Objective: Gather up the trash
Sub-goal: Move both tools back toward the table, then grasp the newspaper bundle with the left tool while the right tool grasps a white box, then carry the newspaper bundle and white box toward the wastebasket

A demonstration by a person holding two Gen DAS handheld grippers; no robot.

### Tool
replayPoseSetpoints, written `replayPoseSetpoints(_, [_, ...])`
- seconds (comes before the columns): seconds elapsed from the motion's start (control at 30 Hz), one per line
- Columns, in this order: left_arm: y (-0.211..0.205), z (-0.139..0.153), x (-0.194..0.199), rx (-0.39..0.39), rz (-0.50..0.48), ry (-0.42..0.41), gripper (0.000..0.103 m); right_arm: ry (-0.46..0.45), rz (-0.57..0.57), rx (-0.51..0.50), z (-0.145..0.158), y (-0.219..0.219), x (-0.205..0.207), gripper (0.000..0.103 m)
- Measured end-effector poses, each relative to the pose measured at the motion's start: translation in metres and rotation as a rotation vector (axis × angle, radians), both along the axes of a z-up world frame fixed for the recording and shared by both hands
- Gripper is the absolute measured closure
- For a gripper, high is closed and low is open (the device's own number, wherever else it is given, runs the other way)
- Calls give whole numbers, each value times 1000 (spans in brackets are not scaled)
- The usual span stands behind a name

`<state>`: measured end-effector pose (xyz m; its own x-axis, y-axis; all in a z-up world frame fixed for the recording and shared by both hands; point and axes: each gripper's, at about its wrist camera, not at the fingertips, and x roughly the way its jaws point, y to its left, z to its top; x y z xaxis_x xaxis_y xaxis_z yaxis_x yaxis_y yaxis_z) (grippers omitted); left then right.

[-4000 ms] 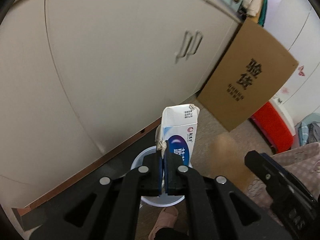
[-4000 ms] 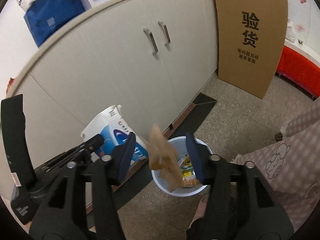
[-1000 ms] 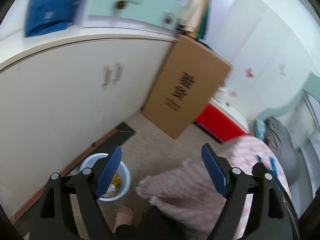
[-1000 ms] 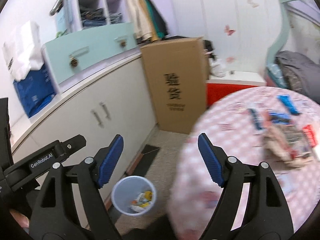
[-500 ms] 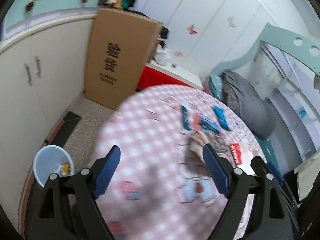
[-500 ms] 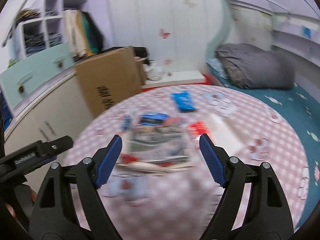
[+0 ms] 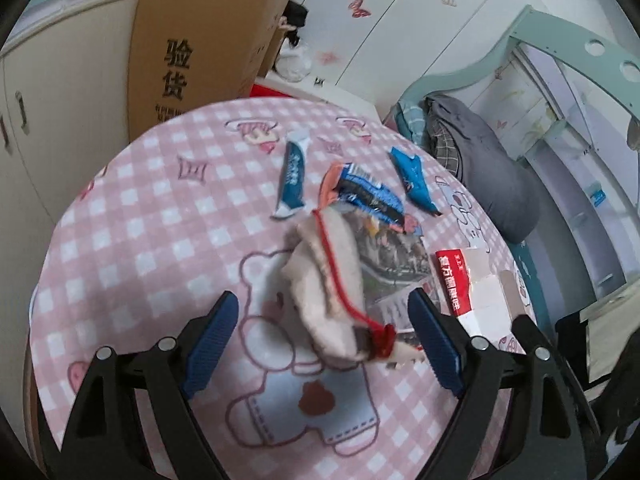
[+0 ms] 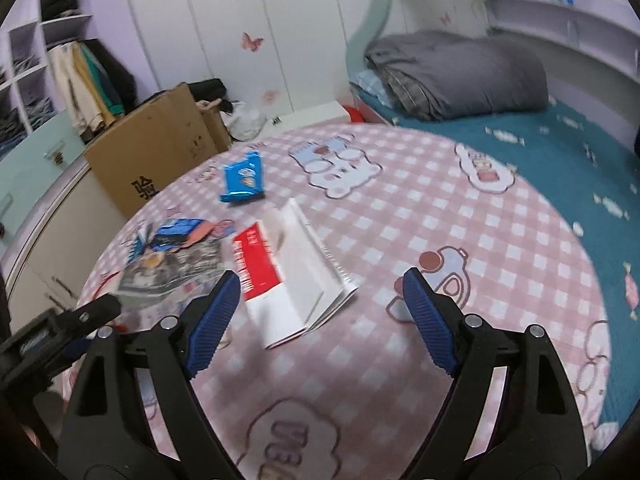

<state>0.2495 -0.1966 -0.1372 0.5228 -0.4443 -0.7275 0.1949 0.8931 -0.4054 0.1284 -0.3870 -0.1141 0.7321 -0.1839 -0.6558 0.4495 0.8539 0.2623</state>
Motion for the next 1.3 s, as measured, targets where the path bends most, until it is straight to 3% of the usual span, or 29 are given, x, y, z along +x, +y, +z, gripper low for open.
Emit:
replayPoseSetpoints(0.03, [-4,0,1,5,-11,-2,20,19,1,25,-4,-5,5,21])
replayPoseSetpoints(0.1, [-15,-1,2,32,-40,-4,38,10,17,99,-10,-14,12,21])
replayPoseSetpoints(0.17, [-23,-3,3,43,-73,-2,66,13,25,119,-12,-17,16,21])
replayPoseSetpoints(0.23, [-21,-2,4,40,-80,2,74,28,32,130,-14,-18,21,28])
replayPoseSetpoints(0.27, [-20,-1,4,33,-81,-2,86,29,43,123,-13,-17,22,44])
replayPoseSetpoints(0.3, [-18,1,3,4,-107,-2,90,37,60,123,-13,-15,24,60])
replayPoseSetpoints(0.4, [-14,8,-3,-16,-129,-31,94,49,82,100,-12,-10,24,76])
replayPoseSetpoints(0.57, [0,22,-16,-60,-143,-64,98,-5,95,38,3,5,10,93])
replayPoseSetpoints(0.9, [60,65,-43,-105,-89,-183,98,-109,146,14,45,40,-12,94])
replayPoseSetpoints(1.13, [133,89,-51,-150,38,-241,98,-162,275,-7,77,105,-2,94])
replayPoseSetpoints(1.3, [187,98,-58,-139,136,-277,98,-171,386,-14,87,162,12,94])
